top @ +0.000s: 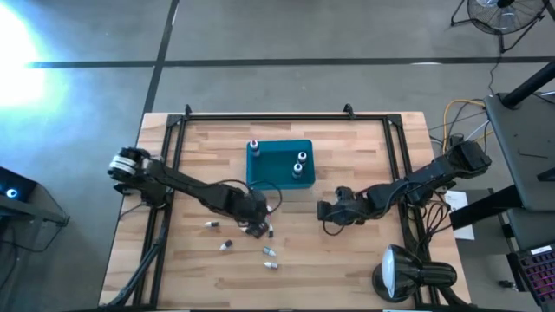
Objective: Pick & Place food coloring
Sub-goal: Put the large pink food coloring bottle into the bin
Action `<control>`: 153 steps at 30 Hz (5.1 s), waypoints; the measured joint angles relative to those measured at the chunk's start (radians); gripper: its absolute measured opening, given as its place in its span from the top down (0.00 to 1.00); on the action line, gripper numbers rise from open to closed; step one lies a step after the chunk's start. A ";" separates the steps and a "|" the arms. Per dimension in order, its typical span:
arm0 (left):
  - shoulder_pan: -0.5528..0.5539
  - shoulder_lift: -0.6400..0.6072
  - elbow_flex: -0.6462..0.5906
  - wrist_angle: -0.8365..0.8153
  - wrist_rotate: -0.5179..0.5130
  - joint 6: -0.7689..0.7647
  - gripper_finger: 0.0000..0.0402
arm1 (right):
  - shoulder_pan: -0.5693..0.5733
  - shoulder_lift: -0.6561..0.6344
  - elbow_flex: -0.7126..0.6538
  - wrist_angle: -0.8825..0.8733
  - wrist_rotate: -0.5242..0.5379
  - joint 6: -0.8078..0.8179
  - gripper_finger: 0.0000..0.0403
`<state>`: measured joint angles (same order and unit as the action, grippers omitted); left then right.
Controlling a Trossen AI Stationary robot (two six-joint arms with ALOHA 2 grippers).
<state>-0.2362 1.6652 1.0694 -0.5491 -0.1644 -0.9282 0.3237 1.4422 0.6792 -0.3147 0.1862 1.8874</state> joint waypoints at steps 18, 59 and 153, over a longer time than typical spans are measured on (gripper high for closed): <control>0.086 0.274 0.345 -0.219 -0.002 -0.158 0.62 | 0.008 0.000 -0.002 -0.027 0.000 -0.244 0.55; 0.104 0.329 0.416 -0.247 -0.028 -0.095 0.79 | 0.008 -0.001 -0.035 -0.005 0.073 -0.379 0.55; -0.146 0.440 0.043 0.978 -0.439 0.522 0.59 | -0.027 -0.018 0.200 -0.109 -0.054 -0.578 0.11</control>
<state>-0.3825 2.1050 1.1126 0.4284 -0.6034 -0.4058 0.2966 1.4246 0.8787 -0.4232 0.1322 1.3090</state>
